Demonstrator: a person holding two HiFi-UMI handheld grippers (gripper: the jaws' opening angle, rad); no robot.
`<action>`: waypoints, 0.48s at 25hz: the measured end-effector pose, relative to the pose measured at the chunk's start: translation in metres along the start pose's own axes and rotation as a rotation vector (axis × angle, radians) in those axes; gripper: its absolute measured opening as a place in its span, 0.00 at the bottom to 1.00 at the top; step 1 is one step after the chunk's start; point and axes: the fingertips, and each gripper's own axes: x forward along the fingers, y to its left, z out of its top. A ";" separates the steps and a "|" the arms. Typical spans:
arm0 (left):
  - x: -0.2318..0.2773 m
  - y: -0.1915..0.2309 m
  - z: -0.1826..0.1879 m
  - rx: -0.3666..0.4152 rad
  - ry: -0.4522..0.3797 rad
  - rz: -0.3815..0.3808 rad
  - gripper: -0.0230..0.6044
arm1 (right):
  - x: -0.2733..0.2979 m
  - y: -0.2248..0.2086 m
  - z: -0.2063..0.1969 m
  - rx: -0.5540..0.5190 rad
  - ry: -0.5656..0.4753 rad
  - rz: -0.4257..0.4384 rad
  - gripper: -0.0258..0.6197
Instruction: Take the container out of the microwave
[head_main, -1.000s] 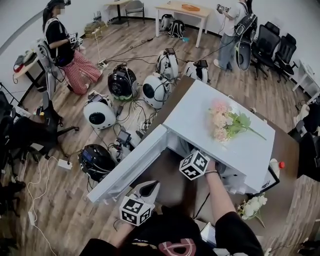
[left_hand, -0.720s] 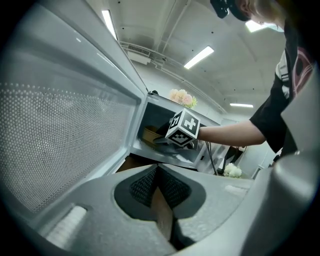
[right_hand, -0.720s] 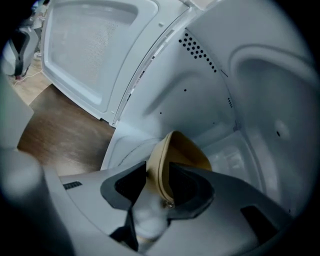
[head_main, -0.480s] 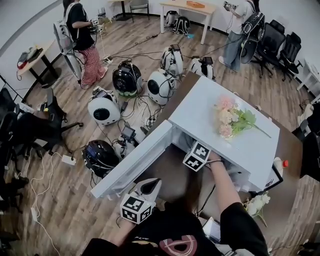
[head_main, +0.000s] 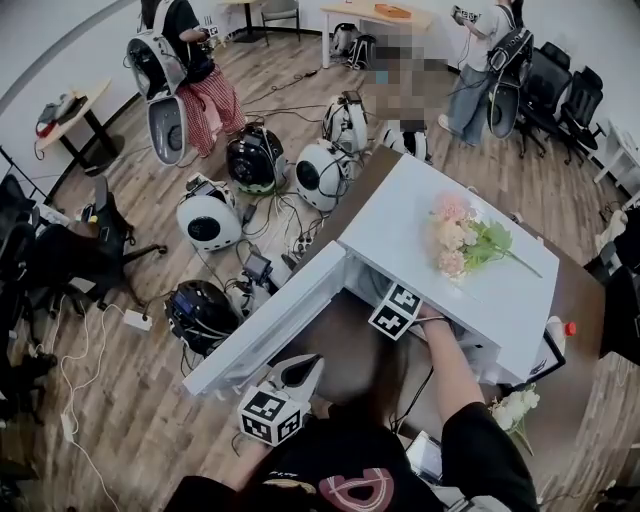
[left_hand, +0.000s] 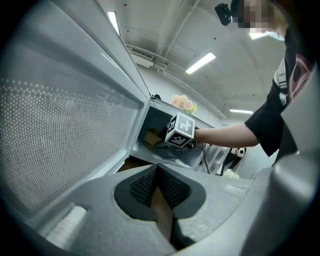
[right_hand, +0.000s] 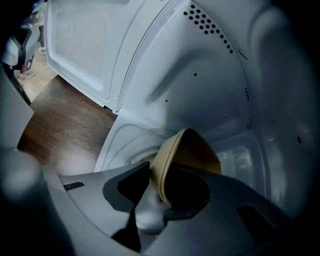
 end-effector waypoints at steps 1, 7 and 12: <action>0.000 0.000 0.001 -0.004 -0.002 -0.001 0.05 | 0.000 0.001 0.000 0.005 -0.004 0.007 0.20; 0.001 -0.004 -0.001 -0.006 0.010 -0.024 0.05 | -0.011 0.008 0.001 -0.057 -0.015 0.014 0.13; 0.003 -0.009 0.001 -0.009 -0.005 -0.053 0.05 | -0.018 0.015 0.007 -0.062 -0.037 0.053 0.12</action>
